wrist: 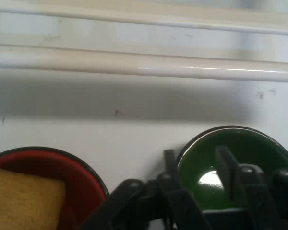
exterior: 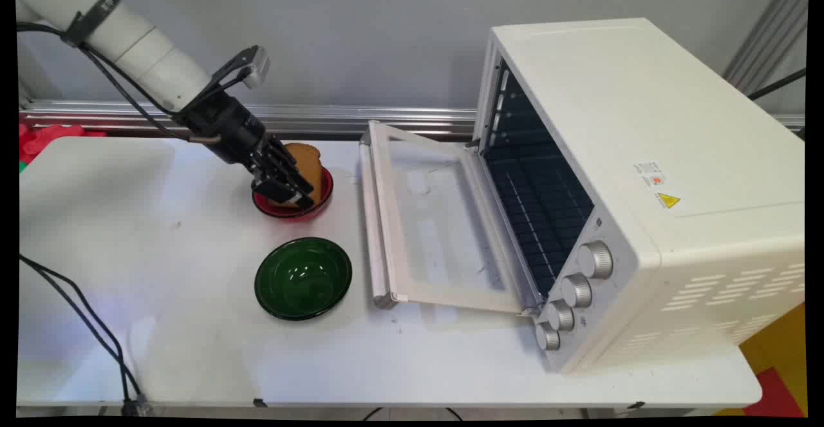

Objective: Close the oven

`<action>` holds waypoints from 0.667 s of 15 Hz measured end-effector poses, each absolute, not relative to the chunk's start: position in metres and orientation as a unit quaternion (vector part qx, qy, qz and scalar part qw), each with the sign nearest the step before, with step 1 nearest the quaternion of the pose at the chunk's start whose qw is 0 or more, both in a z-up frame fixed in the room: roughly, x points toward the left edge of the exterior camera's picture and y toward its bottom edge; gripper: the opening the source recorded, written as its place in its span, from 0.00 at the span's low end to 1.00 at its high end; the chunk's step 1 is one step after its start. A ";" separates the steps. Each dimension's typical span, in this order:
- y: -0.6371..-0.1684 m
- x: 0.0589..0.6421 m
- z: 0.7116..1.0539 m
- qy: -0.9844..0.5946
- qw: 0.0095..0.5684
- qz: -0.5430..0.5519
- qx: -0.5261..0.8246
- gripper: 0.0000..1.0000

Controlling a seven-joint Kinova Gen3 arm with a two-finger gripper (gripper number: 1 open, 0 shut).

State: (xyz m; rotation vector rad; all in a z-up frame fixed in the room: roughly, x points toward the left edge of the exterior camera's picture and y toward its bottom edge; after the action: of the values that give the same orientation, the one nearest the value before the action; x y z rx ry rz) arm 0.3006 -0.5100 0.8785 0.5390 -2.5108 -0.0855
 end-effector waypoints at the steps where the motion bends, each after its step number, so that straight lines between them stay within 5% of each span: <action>1: -0.509 0.301 0.877 -0.938 0.283 -0.032 0.198 0.00; 10: -0.505 0.294 0.838 -0.933 0.309 -0.021 0.183 0.00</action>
State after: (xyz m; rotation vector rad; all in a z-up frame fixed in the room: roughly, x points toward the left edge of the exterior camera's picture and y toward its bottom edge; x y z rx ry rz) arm 0.2940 -0.5051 0.8381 0.4828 -2.4665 -0.0560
